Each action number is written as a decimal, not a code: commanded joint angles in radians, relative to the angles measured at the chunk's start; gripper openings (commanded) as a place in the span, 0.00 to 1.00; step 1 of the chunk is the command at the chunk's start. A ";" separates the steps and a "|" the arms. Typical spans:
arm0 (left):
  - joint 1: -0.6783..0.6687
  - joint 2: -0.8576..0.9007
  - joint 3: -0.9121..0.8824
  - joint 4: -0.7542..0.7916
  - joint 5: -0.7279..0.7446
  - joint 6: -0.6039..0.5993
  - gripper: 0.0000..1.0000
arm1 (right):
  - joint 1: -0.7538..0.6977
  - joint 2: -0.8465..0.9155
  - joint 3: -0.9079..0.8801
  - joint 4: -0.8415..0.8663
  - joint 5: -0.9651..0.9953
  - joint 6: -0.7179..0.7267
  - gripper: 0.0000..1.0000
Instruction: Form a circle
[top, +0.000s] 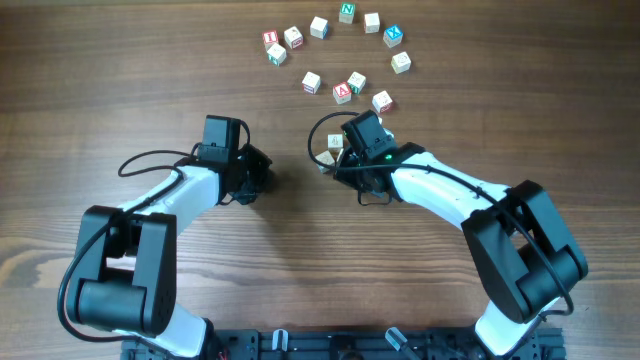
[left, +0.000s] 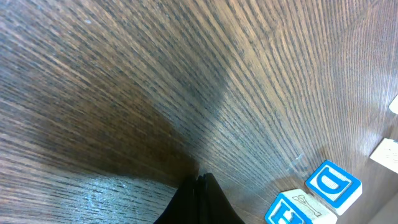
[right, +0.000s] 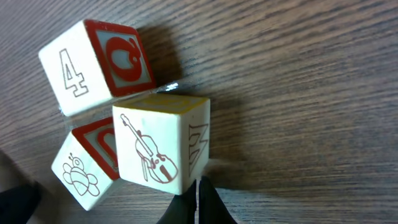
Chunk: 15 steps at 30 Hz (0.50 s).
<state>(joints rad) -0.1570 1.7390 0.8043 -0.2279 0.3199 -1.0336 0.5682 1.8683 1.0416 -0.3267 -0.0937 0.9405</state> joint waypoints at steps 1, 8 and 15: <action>0.003 0.047 -0.047 -0.035 -0.132 0.013 0.04 | 0.013 0.023 -0.003 -0.058 -0.003 0.047 0.05; 0.003 0.047 -0.047 -0.035 -0.132 0.013 0.04 | 0.013 0.014 -0.002 -0.152 0.130 0.240 0.05; 0.003 0.047 -0.047 -0.035 -0.132 0.013 0.04 | 0.012 0.014 -0.002 -0.089 0.188 0.228 0.05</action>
<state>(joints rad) -0.1570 1.7390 0.8043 -0.2279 0.3195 -1.0336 0.5800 1.8641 1.0534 -0.4290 0.0311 1.1587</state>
